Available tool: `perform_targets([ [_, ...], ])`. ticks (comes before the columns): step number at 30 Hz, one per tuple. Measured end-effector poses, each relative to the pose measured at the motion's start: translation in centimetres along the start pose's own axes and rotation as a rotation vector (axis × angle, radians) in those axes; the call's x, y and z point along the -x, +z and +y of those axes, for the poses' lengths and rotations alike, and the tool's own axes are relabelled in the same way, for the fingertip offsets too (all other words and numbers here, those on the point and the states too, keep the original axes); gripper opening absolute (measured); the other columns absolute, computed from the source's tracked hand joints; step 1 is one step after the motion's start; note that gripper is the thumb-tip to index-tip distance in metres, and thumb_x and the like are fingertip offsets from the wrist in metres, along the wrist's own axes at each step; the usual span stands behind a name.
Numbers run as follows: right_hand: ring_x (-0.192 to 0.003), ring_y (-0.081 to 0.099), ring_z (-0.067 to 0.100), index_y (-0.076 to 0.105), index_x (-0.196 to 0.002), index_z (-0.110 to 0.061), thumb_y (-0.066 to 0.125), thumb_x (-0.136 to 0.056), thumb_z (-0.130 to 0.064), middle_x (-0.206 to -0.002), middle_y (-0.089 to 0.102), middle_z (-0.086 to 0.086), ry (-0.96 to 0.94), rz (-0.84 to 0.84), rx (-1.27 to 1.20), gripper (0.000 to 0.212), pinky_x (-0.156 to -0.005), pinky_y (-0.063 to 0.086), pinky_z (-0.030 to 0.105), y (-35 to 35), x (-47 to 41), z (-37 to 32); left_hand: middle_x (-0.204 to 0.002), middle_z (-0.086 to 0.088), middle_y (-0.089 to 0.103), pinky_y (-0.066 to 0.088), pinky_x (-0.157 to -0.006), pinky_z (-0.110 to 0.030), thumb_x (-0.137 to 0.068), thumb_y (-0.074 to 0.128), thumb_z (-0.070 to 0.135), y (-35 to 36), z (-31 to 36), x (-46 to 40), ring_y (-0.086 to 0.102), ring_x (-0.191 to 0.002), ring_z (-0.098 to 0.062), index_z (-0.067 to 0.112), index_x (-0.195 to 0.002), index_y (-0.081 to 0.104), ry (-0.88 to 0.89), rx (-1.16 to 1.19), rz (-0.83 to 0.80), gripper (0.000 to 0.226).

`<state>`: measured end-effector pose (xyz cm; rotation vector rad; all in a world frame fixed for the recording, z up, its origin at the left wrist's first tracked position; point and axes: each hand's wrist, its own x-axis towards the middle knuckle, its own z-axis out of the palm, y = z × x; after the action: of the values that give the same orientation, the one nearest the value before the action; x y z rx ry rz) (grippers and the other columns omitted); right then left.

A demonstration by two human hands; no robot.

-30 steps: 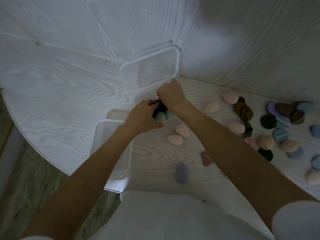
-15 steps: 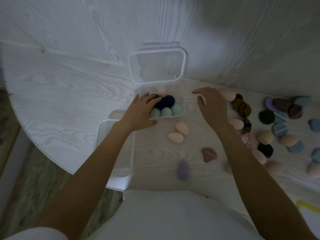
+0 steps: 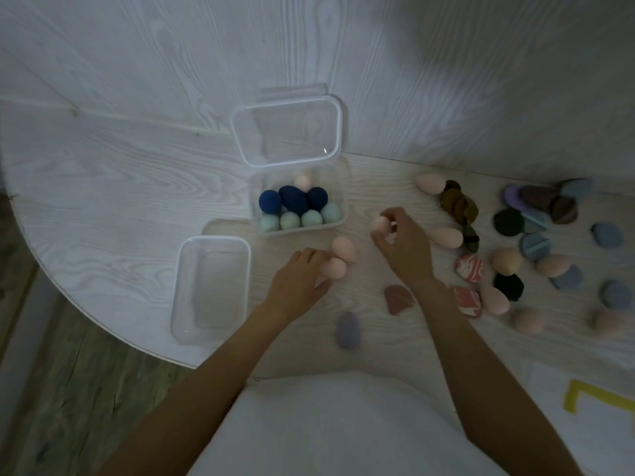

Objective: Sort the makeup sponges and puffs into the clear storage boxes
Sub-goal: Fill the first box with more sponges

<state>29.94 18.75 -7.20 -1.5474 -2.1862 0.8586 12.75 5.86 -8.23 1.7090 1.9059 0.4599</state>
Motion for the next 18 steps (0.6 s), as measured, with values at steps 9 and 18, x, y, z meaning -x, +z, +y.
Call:
perform_targets([
  [9, -0.085, 0.054, 0.015, 0.053, -0.104, -0.018, 0.064, -0.083, -0.025, -0.098, 0.059, -0.001, -0.014, -0.005, 0.012, 0.025, -0.069, 0.041, 0.027, 0.4, 1.9, -0.9, -0.100, -0.002, 0.055, 0.041, -0.066, -0.029, -0.084, 0.063, 0.030, -0.4, -0.5, -0.5, 0.053, -0.086, -0.018, 0.014, -0.105, 0.048, -0.142, 0.061, -0.001, 0.030],
  [18, -0.073, 0.056, 0.009, 0.056, -0.116, -0.018, 0.061, -0.086, -0.018, -0.105, 0.059, 0.000, -0.204, 0.041, -0.146, 0.031, -0.063, 0.039, 0.012, 0.2, -2.2, -6.3, -0.109, 0.001, 0.046, 0.049, -0.068, -0.014, -0.079, 0.070, 0.012, -8.0, -1.8, -2.2, 0.055, -0.085, -0.010, 0.016, -0.109, 0.059, -0.151, 0.274, 0.507, 0.032],
])
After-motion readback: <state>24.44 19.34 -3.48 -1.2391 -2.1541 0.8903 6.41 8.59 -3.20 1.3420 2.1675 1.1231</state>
